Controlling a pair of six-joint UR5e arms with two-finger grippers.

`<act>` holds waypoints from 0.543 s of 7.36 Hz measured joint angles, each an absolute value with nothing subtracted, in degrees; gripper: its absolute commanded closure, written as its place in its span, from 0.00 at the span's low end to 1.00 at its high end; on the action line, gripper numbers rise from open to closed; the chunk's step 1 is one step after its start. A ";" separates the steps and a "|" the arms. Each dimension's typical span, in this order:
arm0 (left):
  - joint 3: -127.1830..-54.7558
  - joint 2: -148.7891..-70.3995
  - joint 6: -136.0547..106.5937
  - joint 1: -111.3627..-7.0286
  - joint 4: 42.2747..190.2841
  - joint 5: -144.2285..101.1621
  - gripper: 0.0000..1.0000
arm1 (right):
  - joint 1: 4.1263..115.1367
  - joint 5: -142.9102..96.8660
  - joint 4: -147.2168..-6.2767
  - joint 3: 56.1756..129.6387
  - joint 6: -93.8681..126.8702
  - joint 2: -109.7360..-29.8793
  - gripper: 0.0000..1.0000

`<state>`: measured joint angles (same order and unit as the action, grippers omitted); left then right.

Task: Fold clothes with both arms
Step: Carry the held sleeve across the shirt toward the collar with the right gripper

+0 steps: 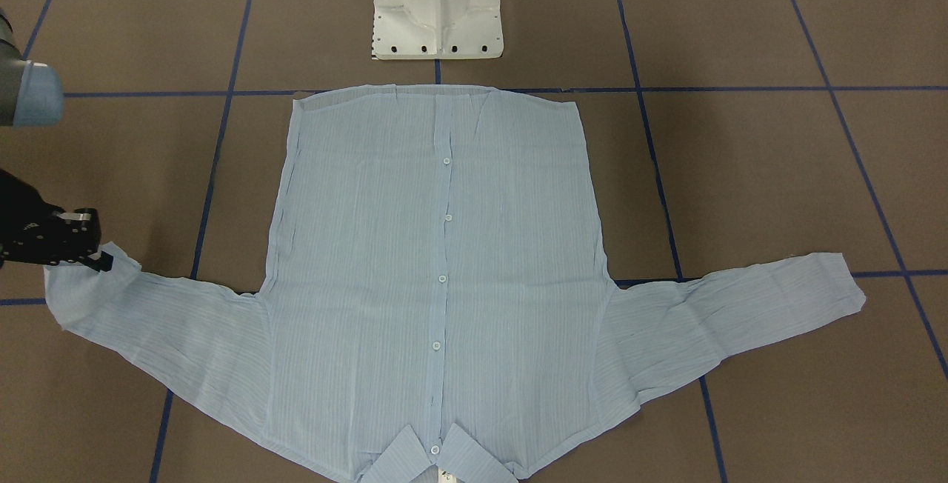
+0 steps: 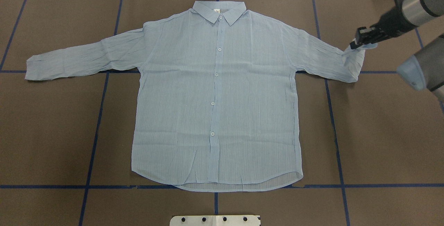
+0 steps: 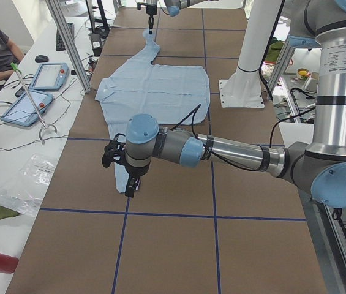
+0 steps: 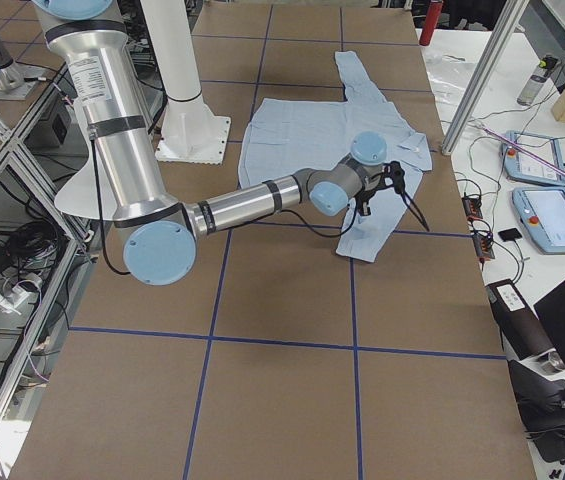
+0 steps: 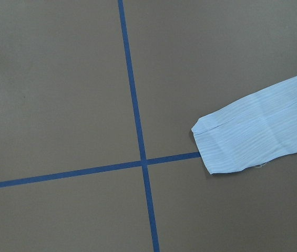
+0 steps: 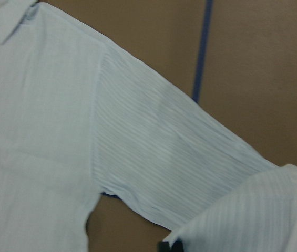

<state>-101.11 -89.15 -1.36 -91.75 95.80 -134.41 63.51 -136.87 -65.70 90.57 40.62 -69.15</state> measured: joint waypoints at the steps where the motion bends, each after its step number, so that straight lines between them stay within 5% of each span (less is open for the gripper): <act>1: -101.01 -89.11 -1.33 -91.76 95.80 -134.27 0.00 | 60.92 -136.73 -70.71 90.15 42.14 -61.98 1.00; 4: -100.15 -89.11 -1.28 -91.76 95.88 -133.45 0.00 | 52.96 -131.62 -78.51 78.54 42.95 -39.89 1.00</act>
